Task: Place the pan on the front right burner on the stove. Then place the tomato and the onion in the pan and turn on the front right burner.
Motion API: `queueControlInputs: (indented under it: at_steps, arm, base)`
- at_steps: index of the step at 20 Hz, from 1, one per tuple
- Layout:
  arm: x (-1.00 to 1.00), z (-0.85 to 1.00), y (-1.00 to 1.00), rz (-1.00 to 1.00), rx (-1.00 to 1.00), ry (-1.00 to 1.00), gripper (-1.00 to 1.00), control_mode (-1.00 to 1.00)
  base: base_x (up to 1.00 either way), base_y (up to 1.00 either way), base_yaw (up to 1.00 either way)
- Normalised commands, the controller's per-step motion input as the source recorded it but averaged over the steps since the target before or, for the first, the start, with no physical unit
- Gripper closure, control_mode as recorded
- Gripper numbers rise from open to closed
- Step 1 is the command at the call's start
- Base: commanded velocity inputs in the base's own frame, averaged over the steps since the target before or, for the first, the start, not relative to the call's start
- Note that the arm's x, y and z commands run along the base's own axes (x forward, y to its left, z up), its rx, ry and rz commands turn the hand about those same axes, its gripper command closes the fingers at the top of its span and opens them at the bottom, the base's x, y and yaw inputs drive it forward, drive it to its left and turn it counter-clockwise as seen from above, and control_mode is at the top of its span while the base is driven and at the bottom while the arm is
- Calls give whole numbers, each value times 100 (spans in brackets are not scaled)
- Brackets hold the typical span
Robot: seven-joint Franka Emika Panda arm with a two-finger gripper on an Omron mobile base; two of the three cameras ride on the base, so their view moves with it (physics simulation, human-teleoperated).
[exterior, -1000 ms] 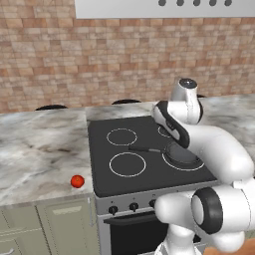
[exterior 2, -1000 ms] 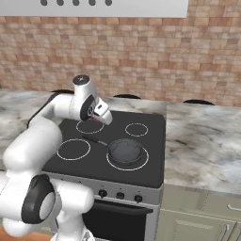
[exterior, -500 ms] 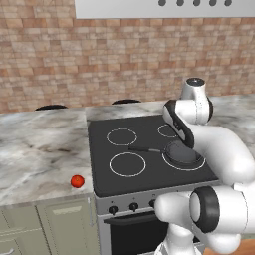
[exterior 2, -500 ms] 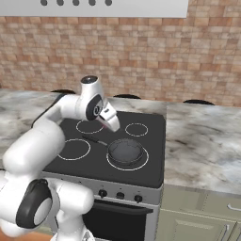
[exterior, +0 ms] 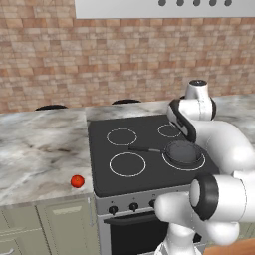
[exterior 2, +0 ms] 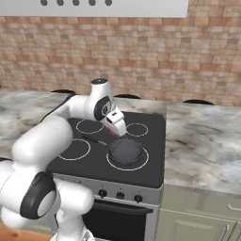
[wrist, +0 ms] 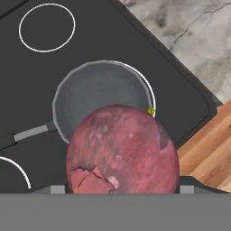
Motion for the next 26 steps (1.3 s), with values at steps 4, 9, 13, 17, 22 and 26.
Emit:
queueControlInputs:
  at_steps: [4, 9, 13, 17, 22, 26]
  arm:
    - [0, -43, -12, 0, 0, 0, 100, -100]
    - [0, -41, -9, 0, 0, 0, 100, -100]
    - [0, -44, -7, 0, 0, 0, 100, -100]
    - [0, -40, -4, 0, 0, 0, 100, -100]
    - [2, -28, 0, 0, 0, 0, 100, -100]
    - [10, -13, 0, 1, 0, 0, 100, -100]
  base:
    - [0, 0, 0]
    - [0, 0, 0]
    - [0, 0, 0]
    - [0, 0, 0]
    - [0, 0, 0]
    - [0, 0, 0]
